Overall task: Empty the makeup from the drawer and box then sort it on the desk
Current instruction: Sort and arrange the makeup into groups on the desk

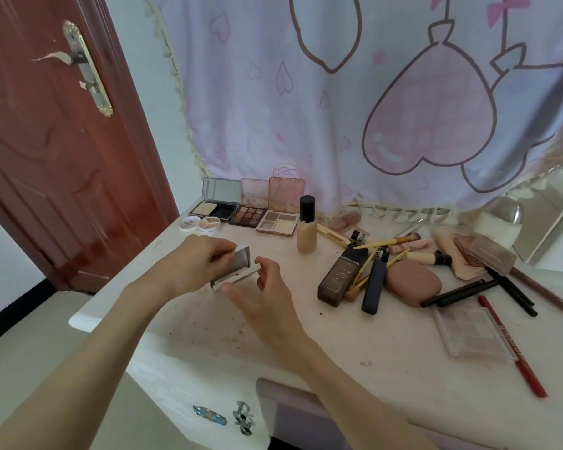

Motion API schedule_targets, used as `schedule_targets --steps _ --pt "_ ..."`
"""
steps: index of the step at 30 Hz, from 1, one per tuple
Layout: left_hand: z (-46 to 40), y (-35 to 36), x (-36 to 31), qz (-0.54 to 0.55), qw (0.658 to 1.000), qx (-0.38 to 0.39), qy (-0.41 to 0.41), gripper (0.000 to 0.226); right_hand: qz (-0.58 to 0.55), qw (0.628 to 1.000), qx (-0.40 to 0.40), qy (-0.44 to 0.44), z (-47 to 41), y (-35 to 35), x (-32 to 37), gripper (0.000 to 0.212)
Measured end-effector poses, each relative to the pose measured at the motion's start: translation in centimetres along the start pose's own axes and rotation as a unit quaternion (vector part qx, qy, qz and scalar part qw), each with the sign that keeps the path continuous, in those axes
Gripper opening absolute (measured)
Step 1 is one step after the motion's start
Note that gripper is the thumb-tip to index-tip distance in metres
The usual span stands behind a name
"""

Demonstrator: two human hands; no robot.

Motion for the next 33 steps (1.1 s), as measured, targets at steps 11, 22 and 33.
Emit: schedule_targets --steps 11,22,33 --pt "-0.4 0.2 0.0 -0.012 1.000 -0.015 0.016 0.024 0.235 0.965 -0.013 -0.113 0.0 0.5 0.4 0.045" --pt "-0.7 0.5 0.5 -0.008 1.000 -0.015 0.017 0.028 0.399 0.900 -0.008 -0.175 0.1 2.3 0.8 0.058" --pt "-0.6 0.7 0.8 0.014 0.999 -0.016 0.027 0.029 0.393 0.901 -0.044 -0.179 0.7 1.8 0.9 0.038"
Point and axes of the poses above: each hand's wrist, its own z-axis away from the middle knuckle, its own y-axis out of the palm, x = y × z, the point moved 7 cm from there along -z, towards the middle knuckle, and after that the axes turned 14 degrees about z, right-handed, at the moved point
